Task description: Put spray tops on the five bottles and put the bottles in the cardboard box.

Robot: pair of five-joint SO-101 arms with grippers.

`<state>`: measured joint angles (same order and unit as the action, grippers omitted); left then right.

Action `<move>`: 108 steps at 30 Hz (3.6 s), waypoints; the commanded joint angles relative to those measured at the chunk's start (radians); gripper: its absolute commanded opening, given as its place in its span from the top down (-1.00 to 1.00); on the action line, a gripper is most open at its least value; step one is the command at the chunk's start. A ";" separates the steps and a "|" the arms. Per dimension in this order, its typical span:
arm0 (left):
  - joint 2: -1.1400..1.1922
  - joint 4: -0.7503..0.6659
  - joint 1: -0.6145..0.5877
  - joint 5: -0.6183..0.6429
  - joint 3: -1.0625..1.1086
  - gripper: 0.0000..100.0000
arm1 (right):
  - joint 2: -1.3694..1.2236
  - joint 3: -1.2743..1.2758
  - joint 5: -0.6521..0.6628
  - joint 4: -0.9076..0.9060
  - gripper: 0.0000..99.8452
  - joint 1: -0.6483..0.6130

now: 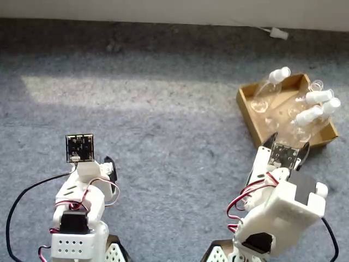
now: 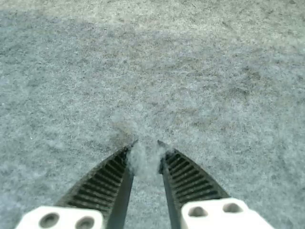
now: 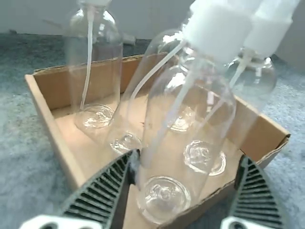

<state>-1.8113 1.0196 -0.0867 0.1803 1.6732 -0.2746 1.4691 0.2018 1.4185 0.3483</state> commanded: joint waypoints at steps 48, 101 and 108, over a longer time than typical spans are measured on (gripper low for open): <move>-0.012 -0.021 -0.005 -0.009 0.021 0.93 | 0.631 0.288 0.069 -0.292 0.34 -0.002; -0.010 0.037 0.064 -0.011 0.008 0.94 | 1.753 -0.693 -0.018 -2.600 0.34 -0.375; -0.010 0.038 0.064 -0.011 0.008 0.94 | 1.762 -0.831 -0.018 -2.767 0.34 -0.406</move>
<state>-1.8113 1.0748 -0.0422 0.1788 1.6717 1.4760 0.7142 0.1926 -1.3096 -0.0445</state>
